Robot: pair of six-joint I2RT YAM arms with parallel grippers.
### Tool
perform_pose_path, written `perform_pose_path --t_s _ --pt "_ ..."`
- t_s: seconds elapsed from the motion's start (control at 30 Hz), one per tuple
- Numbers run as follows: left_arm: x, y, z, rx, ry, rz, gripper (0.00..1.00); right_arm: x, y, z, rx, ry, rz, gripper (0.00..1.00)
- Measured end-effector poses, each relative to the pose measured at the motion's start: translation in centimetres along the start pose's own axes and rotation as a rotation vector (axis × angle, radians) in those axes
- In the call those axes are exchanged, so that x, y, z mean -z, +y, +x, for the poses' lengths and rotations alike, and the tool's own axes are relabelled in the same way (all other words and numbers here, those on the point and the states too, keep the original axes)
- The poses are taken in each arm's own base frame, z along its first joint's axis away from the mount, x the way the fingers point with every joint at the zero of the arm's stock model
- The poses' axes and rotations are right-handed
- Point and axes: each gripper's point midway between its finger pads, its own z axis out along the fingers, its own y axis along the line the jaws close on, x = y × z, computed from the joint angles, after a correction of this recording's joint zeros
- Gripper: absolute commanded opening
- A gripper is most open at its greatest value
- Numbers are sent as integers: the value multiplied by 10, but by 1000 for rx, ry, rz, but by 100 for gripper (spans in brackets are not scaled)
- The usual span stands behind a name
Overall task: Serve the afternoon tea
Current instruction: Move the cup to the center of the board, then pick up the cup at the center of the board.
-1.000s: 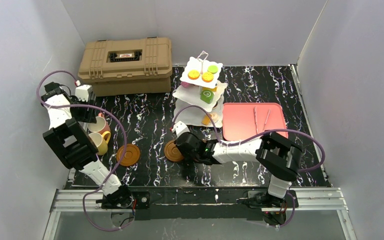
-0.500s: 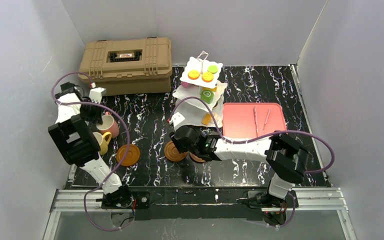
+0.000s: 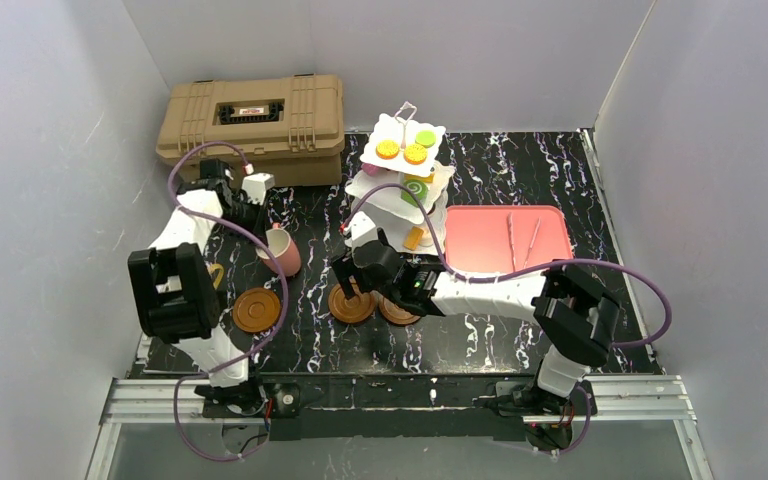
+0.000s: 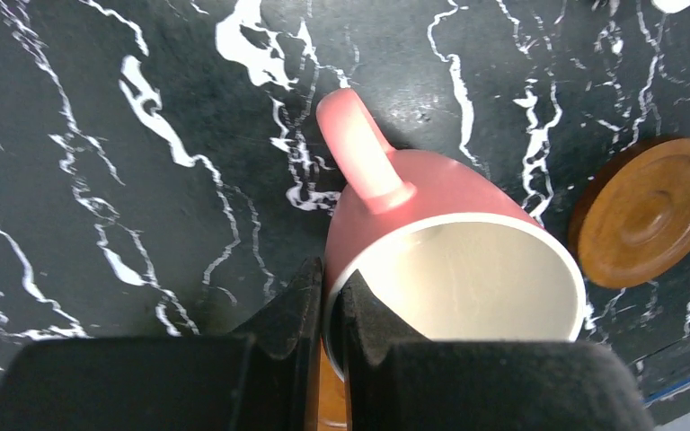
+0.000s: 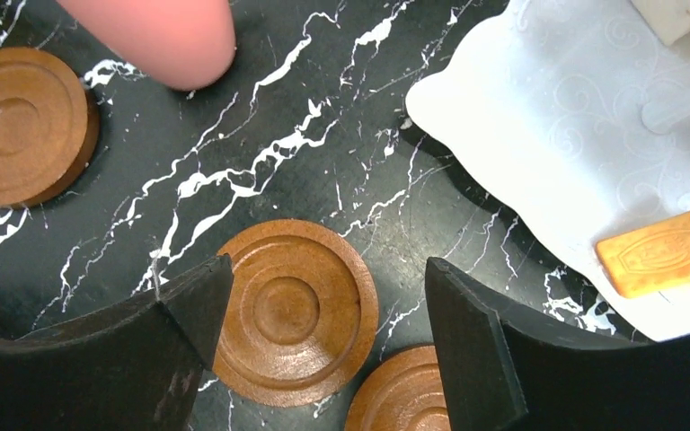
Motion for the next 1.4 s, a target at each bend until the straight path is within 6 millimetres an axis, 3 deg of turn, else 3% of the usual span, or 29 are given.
perform_pose_path --t_s 0.2,0.43,0.63,0.8,0.97,1.0,1.07,1.17,1.3,1.4 --pt "0 -43 1 -29 -45 19 2 -5 5 -1 -11 -14 -23 89" --pt "-4 -103 -6 -373 -67 134 1 -7 3 4 -28 -12 -28 89" --pt "-5 -112 8 -748 -20 211 0 -2 -5 27 -35 33 -25 89" --pt "-5 -111 10 -1047 -27 245 0 14 -10 31 -49 24 -51 89" --pt "-6 -116 8 -1292 -85 278 21 21 -6 30 -71 -5 -110 88" --pt "-6 -118 10 -1336 -95 289 29 21 -5 31 -73 -9 -123 88" --pt "-6 -125 11 -1409 -120 311 57 22 -3 36 -74 -6 -148 88" --pt "-5 -133 8 -1483 -160 332 80 23 0 40 -75 -5 -173 88" --pt "-6 -140 1 -1509 -201 338 92 24 3 37 -80 -15 -194 88" --pt "0 -142 -7 -1462 -208 323 93 24 5 34 -81 -27 -204 88"
